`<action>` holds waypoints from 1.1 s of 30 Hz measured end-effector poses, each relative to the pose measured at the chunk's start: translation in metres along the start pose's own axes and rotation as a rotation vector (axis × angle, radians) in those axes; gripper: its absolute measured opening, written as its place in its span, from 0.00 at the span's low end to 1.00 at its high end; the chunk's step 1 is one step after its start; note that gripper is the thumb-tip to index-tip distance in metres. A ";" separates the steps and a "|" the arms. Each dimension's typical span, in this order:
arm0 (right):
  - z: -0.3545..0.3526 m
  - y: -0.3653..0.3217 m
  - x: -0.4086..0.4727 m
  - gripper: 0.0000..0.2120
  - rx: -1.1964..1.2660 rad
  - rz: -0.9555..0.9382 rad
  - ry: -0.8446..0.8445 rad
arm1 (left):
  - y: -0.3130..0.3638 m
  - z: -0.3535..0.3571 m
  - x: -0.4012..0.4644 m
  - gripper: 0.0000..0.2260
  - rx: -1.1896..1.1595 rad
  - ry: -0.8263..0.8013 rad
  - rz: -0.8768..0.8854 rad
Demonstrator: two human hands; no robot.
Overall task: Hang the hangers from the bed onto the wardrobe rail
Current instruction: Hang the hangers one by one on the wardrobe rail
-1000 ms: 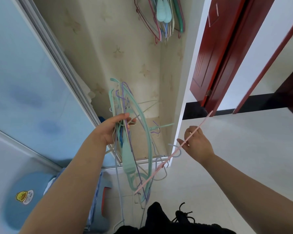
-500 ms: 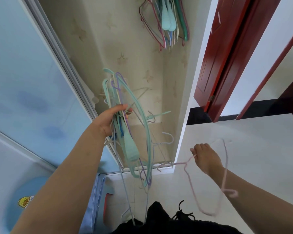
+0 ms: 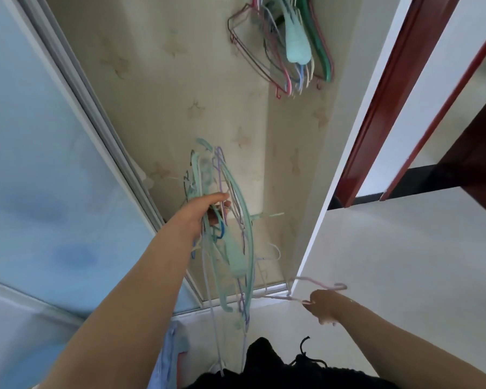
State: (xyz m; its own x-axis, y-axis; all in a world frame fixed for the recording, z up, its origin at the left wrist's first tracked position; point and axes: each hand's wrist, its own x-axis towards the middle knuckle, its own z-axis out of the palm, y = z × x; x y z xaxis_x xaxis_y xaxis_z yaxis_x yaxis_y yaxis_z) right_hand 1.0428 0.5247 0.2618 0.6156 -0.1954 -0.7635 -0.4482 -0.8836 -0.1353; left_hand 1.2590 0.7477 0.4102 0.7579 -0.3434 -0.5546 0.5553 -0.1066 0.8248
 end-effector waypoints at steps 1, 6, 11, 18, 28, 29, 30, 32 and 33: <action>-0.001 -0.009 0.001 0.14 -0.032 0.005 -0.046 | 0.004 -0.001 0.008 0.06 0.030 -0.016 -0.010; -0.011 -0.051 0.020 0.16 0.130 0.200 -0.212 | 0.023 -0.009 0.046 0.12 0.165 -0.101 -0.030; -0.037 -0.089 0.030 0.14 0.044 0.208 -0.056 | 0.034 -0.014 0.077 0.13 0.361 -0.203 0.008; -0.005 -0.101 0.056 0.08 -0.070 0.284 0.385 | 0.057 -0.016 0.089 0.07 0.294 -0.373 -0.043; -0.015 -0.107 0.063 0.20 -0.097 0.384 1.015 | 0.068 -0.014 0.096 0.07 0.341 -0.512 -0.142; -0.017 -0.107 0.062 0.19 -0.093 0.403 1.026 | 0.069 -0.011 0.096 0.07 0.333 -0.498 -0.129; -0.018 -0.107 0.061 0.19 -0.081 0.412 1.030 | 0.071 -0.010 0.095 0.07 0.318 -0.484 -0.120; -0.016 -0.104 0.060 0.20 -0.064 0.417 1.078 | 0.074 -0.009 0.095 0.06 0.282 -0.449 -0.110; -0.016 -0.102 0.060 0.21 -0.070 0.419 1.109 | 0.075 -0.010 0.096 0.06 0.268 -0.427 -0.107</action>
State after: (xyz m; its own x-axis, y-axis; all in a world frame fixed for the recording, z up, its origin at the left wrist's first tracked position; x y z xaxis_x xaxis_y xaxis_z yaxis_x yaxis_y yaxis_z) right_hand 1.1356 0.5967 0.2396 0.6704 -0.7061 0.2281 -0.7330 -0.6780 0.0558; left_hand 1.3766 0.7162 0.4181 0.4631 -0.6622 -0.5891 0.4724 -0.3779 0.7963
